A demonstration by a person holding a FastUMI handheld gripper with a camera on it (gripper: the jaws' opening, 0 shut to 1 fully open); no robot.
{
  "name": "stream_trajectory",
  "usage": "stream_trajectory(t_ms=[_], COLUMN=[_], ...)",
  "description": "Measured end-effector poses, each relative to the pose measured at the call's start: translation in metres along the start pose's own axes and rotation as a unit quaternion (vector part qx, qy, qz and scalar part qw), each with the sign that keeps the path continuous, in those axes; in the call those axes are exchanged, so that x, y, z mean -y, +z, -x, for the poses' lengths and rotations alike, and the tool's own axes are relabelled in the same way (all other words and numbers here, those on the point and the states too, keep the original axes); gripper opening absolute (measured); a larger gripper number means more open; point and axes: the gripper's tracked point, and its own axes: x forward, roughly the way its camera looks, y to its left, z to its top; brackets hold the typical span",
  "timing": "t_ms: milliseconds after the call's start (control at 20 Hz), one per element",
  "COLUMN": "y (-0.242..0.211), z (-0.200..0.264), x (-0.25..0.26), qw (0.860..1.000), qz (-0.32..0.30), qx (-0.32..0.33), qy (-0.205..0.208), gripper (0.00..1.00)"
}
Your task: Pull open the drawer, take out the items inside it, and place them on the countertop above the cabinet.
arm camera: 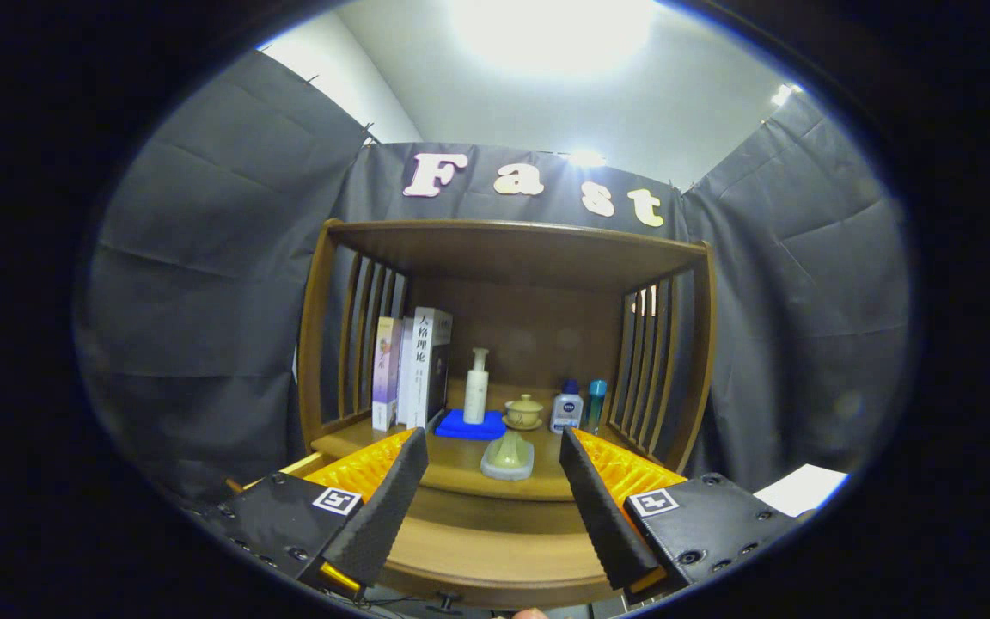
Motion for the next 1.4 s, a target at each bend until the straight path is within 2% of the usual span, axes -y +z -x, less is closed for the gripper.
stream_trajectory(t_ms=[300,650,900,1200,1400], y=[-0.052,-0.101,-0.142,-0.167,-0.184], z=[0.04,0.066,0.068,0.052,0.042], x=[-0.01,-0.035,-0.043,-0.03,-0.027], qw=[0.998,0.996,0.992,0.989,0.986], qz=[-0.046,0.002,0.023,0.021,0.022], qx=[-0.037,-0.085,-0.119,-0.145,-0.164], qy=[-0.001,0.027,0.037,0.008,0.003], gripper=[0.98,0.98,0.98,0.98,0.98])
